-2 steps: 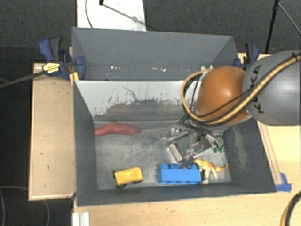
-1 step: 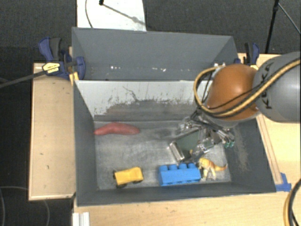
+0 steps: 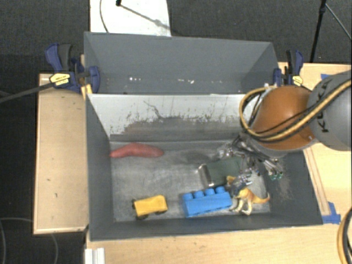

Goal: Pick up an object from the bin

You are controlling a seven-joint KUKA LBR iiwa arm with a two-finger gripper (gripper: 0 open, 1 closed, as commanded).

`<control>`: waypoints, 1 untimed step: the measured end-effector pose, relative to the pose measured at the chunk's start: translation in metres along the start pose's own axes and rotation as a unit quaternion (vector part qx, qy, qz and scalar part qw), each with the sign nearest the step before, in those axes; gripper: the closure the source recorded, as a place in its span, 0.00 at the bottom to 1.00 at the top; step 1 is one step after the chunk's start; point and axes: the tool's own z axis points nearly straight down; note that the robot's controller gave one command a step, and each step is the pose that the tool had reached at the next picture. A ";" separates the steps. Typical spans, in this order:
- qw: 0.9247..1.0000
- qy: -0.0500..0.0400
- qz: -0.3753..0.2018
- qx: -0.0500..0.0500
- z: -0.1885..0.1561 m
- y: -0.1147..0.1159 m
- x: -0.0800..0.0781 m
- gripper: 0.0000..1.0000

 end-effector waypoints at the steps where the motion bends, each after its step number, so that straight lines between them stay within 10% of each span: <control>1: 0.999 -0.006 -0.040 0.009 0.005 0.011 0.016 0.00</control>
Offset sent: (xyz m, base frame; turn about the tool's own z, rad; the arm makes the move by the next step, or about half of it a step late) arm -0.0584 -0.0420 -0.0185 -0.1204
